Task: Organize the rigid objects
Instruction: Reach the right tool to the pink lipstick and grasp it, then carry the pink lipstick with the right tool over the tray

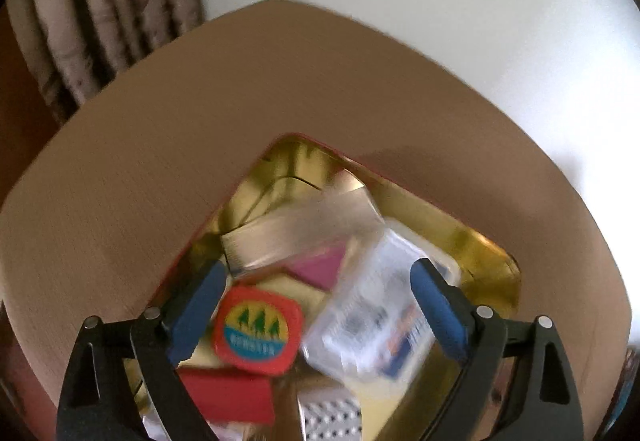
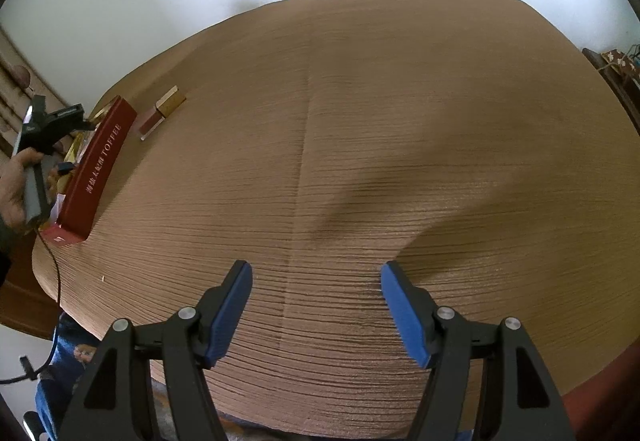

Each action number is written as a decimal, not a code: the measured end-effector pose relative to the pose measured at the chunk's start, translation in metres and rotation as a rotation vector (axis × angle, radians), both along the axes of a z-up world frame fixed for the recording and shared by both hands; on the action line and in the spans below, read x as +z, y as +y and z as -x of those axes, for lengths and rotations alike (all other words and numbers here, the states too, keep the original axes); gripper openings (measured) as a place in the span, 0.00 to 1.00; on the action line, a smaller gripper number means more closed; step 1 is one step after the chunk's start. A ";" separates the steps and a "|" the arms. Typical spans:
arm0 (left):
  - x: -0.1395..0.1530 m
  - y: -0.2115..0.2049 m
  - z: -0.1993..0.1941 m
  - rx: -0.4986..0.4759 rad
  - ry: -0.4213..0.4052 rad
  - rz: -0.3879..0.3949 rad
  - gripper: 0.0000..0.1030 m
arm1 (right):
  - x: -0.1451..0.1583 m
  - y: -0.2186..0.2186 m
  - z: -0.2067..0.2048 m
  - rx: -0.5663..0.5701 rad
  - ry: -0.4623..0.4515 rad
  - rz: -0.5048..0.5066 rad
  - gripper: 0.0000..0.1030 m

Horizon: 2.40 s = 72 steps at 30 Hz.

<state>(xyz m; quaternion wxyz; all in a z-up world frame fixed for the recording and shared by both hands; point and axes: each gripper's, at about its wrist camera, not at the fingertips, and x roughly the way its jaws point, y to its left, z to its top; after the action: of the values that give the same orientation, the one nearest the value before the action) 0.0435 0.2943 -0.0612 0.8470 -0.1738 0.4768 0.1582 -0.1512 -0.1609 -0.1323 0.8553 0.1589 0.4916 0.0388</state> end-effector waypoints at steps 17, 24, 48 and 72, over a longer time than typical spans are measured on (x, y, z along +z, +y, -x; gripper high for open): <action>0.079 -0.010 0.206 -0.181 -0.328 -0.264 0.99 | 0.016 0.037 0.017 -0.003 -0.113 0.061 0.67; 0.073 -0.032 0.223 -0.312 -0.354 -0.207 0.99 | 0.060 0.092 -0.023 0.125 -0.247 0.181 0.67; 0.056 -0.033 0.210 -0.347 -0.271 -0.198 0.99 | 0.037 0.186 -0.235 -0.107 0.000 0.090 0.63; 0.056 -0.033 0.212 -0.324 -0.248 -0.167 0.99 | 0.109 0.163 -0.132 0.037 -0.182 0.259 0.19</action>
<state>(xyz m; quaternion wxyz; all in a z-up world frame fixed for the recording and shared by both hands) -0.1681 0.2609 -0.0048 0.9249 -0.0420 0.3760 0.0363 -0.0187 0.0024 -0.0237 0.9088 0.0342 0.4158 0.0053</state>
